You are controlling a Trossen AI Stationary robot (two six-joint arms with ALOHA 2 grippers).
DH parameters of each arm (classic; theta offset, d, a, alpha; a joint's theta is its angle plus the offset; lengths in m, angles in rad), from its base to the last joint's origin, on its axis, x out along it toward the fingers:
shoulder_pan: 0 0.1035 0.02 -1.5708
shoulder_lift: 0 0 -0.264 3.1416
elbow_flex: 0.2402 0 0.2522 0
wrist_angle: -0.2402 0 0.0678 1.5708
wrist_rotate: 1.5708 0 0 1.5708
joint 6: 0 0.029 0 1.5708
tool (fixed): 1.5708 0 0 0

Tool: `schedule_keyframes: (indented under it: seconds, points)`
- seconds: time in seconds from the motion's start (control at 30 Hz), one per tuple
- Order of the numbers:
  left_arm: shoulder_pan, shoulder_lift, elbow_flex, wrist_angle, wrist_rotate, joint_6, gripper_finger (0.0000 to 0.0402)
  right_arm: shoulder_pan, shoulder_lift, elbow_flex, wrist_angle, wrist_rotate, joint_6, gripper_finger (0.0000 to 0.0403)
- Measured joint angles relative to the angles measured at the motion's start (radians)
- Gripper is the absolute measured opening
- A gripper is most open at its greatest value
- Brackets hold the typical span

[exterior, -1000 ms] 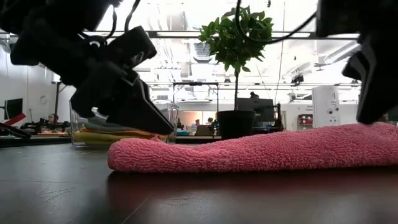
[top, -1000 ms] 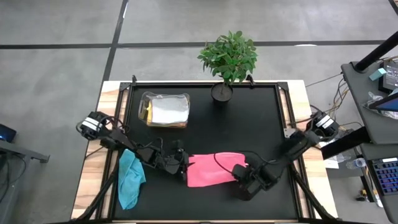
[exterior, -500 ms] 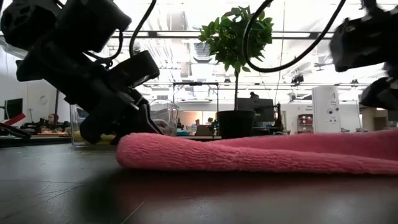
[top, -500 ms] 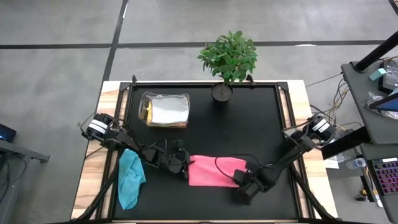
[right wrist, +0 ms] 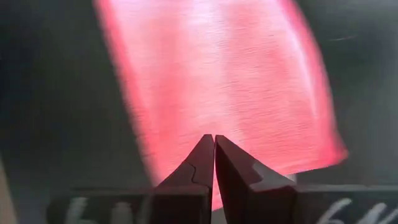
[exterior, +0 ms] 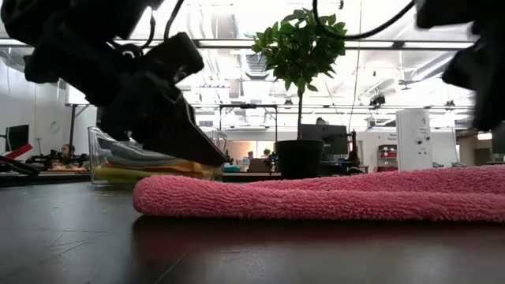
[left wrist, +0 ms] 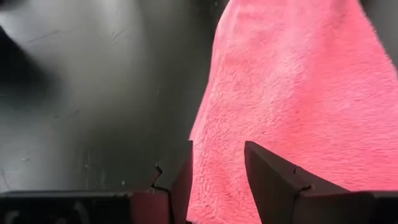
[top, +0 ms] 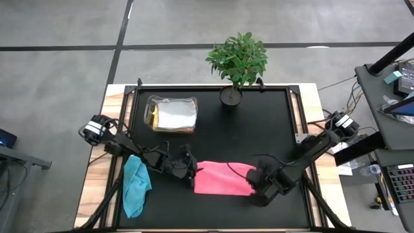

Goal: Fold microfiber towels
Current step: Fold the pink towel

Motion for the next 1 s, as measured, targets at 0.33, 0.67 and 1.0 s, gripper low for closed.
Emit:
schedule_keyframes:
  seconds: [0.33,0.67,1.0]
  points:
    - [-0.007,-0.007,-0.002,0.019,0.109,-0.023,0.0129,-0.119,0.070,-0.097,-0.065,0.071,0.003,0.0008]
    - [-0.006,-0.007,-0.014,0.018,0.102,-0.023,0.0129,-0.217,0.084,-0.149,-0.070,0.205,0.033,0.0008]
    - [-0.005,-0.012,-0.034,0.017,0.050,-0.036,0.0129,-0.267,0.066,-0.112,-0.092,0.279,-0.054,0.0008]
